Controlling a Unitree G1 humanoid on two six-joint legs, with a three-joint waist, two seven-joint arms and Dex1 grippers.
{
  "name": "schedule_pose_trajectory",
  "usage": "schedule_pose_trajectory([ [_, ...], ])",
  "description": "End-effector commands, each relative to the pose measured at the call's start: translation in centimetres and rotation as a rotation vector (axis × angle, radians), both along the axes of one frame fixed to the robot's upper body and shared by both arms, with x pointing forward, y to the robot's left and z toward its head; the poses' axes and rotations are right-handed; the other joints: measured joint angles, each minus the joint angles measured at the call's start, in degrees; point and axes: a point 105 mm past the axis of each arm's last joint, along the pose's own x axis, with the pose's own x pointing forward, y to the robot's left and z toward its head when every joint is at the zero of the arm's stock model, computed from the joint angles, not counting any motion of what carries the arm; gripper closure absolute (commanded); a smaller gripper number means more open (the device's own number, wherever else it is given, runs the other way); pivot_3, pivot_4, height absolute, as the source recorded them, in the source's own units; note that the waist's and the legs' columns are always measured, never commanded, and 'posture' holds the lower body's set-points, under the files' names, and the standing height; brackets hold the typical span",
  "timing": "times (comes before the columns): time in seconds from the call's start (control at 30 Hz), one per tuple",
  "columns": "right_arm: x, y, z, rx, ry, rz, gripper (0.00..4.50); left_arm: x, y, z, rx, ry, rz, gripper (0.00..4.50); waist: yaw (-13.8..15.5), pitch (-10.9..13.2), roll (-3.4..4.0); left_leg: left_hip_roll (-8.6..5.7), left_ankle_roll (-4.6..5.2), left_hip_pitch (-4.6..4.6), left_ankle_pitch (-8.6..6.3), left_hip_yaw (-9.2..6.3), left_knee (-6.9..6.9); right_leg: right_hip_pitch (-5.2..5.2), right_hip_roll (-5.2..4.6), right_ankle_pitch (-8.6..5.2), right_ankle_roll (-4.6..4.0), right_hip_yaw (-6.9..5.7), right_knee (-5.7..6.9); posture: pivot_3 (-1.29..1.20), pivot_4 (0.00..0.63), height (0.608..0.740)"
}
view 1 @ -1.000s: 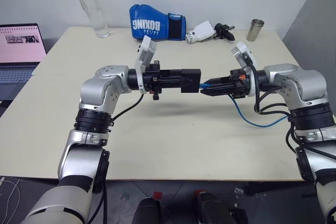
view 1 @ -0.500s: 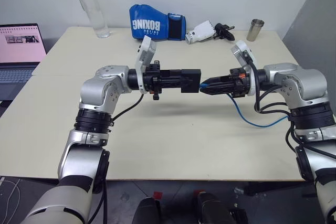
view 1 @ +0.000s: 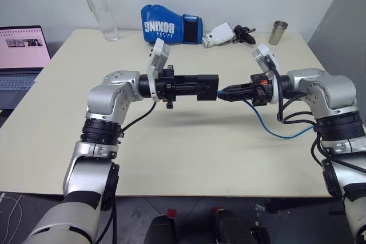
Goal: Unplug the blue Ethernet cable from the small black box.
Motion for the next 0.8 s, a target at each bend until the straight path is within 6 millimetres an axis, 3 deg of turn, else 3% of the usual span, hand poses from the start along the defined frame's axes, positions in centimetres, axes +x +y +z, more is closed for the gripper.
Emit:
schedule_pose_trajectory([
  [0.03, 0.0, -1.0, 2.1, 0.020, -0.046, -0.011, 4.44, -0.7, -0.2, 0.9, 0.014, -0.043, -0.038, 3.71, 0.0, 0.0, 0.00, 0.00, 0.00, 0.00, 0.00, 0.00, 0.00, 0.00, 0.00, 0.00, 0.00, 0.00, 0.00, 0.00, 0.150, 0.740],
  [0.23, -0.5, -5.1, 1.2, -0.055, -0.016, -0.093, 4.44, -0.8, 0.6, 0.6, 0.031, -0.046, -0.027, 3.71, 0.2, 0.1, 0.05, -0.01, 0.00, -0.01, 0.00, 0.00, -0.01, 0.00, 0.00, 0.00, 0.00, 0.00, -0.04, 0.00, 0.150, 0.740],
  [0.47, -0.2, -6.0, 0.9, -0.043, -0.016, -0.162, 4.44, -0.7, 0.7, 0.4, 0.039, -0.047, -0.024, 3.71, -0.1, 0.1, 0.07, -0.03, 0.01, 0.01, 0.00, 0.03, -0.04, -0.01, -0.01, -0.01, 0.02, 0.06, -0.02, 0.00, 0.150, 0.740],
  [0.53, 1.1, -6.6, 0.3, -0.064, -0.059, -0.274, 4.44, -0.7, 0.6, 0.5, 0.036, -0.054, -0.021, 3.71, -0.1, 0.1, 0.07, -0.02, 0.01, 0.01, 0.00, 0.02, -0.05, -0.02, 0.01, -0.01, 0.02, 0.05, -0.02, 0.00, 0.150, 0.740],
  [0.67, 5.8, -10.7, -3.4, -0.180, -0.158, -0.782, 4.44, -0.8, 0.7, 0.3, 0.026, -0.053, -0.003, 3.71, 0.1, 0.1, 0.05, -0.01, 0.01, -0.01, 0.00, 0.01, -0.05, 0.00, -0.01, -0.01, 0.02, 0.05, -0.05, 0.00, 0.150, 0.740],
  [0.8, 6.9, -12.6, -6.1, -0.225, -0.186, -1.027, 4.44, -0.9, 0.8, 0.1, 0.022, -0.045, 0.008, 3.71, 0.2, 0.1, 0.09, -0.05, -0.01, -0.03, 0.01, 0.07, -0.08, -0.05, -0.06, -0.02, 0.04, 0.12, -0.03, 0.00, 0.150, 0.740],
])
